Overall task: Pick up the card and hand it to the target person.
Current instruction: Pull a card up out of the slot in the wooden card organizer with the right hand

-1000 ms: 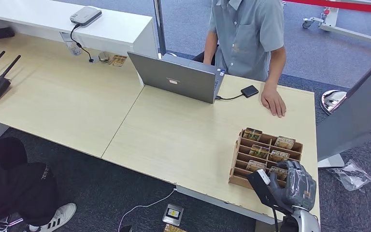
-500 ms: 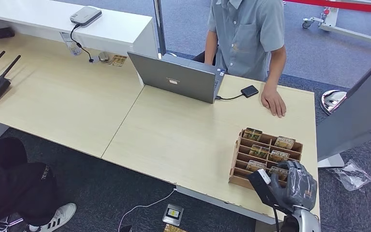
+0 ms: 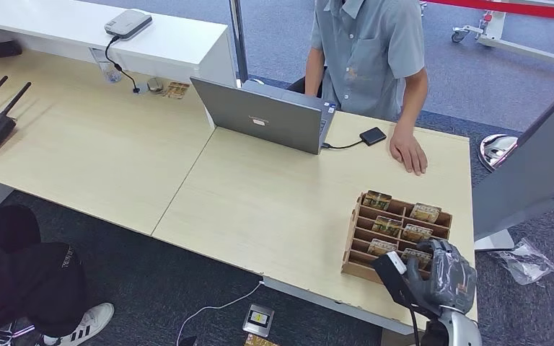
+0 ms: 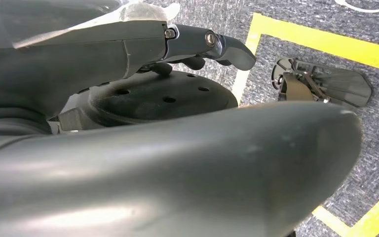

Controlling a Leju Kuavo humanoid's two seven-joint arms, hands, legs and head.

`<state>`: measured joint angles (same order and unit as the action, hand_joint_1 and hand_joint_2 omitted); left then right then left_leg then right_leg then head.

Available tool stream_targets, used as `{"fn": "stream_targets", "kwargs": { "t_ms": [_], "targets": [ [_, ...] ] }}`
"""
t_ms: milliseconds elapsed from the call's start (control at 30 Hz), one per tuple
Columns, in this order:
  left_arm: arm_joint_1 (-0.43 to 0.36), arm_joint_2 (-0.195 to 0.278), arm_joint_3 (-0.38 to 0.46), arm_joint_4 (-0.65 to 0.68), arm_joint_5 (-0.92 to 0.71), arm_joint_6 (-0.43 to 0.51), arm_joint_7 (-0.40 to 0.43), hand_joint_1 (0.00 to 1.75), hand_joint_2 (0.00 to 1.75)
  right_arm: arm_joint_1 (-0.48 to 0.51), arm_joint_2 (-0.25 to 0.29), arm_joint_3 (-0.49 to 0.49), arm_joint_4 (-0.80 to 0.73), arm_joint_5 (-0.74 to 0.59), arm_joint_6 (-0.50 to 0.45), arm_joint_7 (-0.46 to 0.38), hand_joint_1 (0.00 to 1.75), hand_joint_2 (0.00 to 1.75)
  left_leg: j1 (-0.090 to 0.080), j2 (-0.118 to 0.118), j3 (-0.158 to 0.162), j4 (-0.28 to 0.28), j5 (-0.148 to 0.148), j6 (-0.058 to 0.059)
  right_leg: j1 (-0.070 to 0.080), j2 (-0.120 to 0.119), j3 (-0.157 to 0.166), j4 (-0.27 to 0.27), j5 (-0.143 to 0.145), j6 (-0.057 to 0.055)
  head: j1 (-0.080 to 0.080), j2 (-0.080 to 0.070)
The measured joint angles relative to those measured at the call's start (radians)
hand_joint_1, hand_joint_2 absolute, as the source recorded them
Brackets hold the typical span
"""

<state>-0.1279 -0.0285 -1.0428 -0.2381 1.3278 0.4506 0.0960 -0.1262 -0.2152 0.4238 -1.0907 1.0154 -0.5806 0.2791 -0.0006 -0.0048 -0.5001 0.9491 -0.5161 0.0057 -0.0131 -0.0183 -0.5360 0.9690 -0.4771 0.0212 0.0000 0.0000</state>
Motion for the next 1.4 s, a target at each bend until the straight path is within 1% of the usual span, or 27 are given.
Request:
{"fn": "stream_targets", "kwargs": {
  "t_ms": [200,433,667,833,967,1000,1100,1233,1300,1400],
  "targets": [
    [0.0,-0.004,0.005,0.004,0.003,0.005,0.002,0.0,0.0,0.006,0.002,-0.002,-0.006,0.007,0.01,0.001,1.1,1.75,0.0,0.0,0.0,0.0,0.0,0.0,0.0,0.0,0.001,0.0,0.0,0.0,0.0,0.0],
    [0.0,-0.007,0.012,0.003,0.008,0.016,-0.005,0.0,0.0,-0.012,0.008,0.008,0.015,0.014,0.02,-0.006,1.17,1.75,0.0,0.001,0.0,0.0,0.0,0.0,0.0,0.001,0.0,0.0,0.0,0.0,0.0,0.0],
    [0.001,0.004,0.003,0.0,-0.002,-0.009,-0.011,0.0,0.0,-0.016,0.006,-0.005,0.035,0.008,-0.002,-0.012,1.27,1.75,0.0,0.001,0.0,0.0,0.0,0.0,0.0,0.001,0.0,0.0,0.0,0.0,0.0,0.0],
    [0.0,0.008,0.0,0.003,-0.007,-0.022,-0.016,0.0,0.0,-0.003,0.002,-0.017,0.015,0.012,-0.036,-0.026,1.35,1.75,0.0,0.0,0.0,0.0,0.0,0.0,0.0,0.0,0.001,0.0,0.0,0.0,0.0,0.0],
    [0.0,0.008,0.003,0.005,-0.007,-0.025,-0.019,0.0,0.0,0.008,0.001,-0.014,-0.061,0.026,-0.105,-0.084,1.7,1.75,0.0,0.0,0.0,0.0,0.0,0.0,0.0,0.0,0.0,0.0,0.0,0.0,0.0,0.0],
    [0.0,0.008,0.003,0.005,-0.008,-0.024,-0.021,0.0,0.0,0.015,0.005,-0.023,-0.093,0.037,-0.11,-0.1,1.74,1.75,0.0,0.0,0.0,0.0,0.0,0.0,0.0,0.0,0.0,0.0,0.0,0.0,0.0,0.0],
    [0.0,0.007,0.004,0.006,-0.01,-0.019,-0.022,0.0,0.0,0.038,0.027,-0.062,-0.204,0.078,-0.117,-0.15,1.75,1.75,0.0,0.001,-0.001,0.001,0.0,0.0,0.0,0.001,-0.001,0.001,0.0,0.0,0.0,0.0],
    [0.001,0.004,0.011,0.007,-0.007,-0.004,-0.019,0.0,0.0,0.053,0.046,-0.079,-0.333,0.114,-0.117,-0.188,1.75,1.75,0.0,0.002,-0.001,0.001,-0.001,-0.001,0.0,0.002,-0.002,0.002,0.0,0.0,0.0,0.0],
    [0.001,0.001,0.014,0.006,-0.005,0.005,-0.017,0.0,0.0,0.051,0.047,-0.066,-0.388,0.116,-0.117,-0.203,1.75,1.75,0.0,0.002,-0.001,0.002,-0.001,-0.001,0.0,0.002,-0.003,0.002,0.0,0.0,0.0,0.0],
    [0.001,-0.004,0.017,0.006,-0.003,0.014,-0.014,0.0,0.0,0.031,0.031,-0.013,-0.443,0.099,-0.117,-0.198,1.75,1.75,0.0,0.002,-0.002,0.002,-0.001,0.0,0.0,0.002,-0.003,0.003,0.0,0.0,0.0,0.0]
  ]
}}
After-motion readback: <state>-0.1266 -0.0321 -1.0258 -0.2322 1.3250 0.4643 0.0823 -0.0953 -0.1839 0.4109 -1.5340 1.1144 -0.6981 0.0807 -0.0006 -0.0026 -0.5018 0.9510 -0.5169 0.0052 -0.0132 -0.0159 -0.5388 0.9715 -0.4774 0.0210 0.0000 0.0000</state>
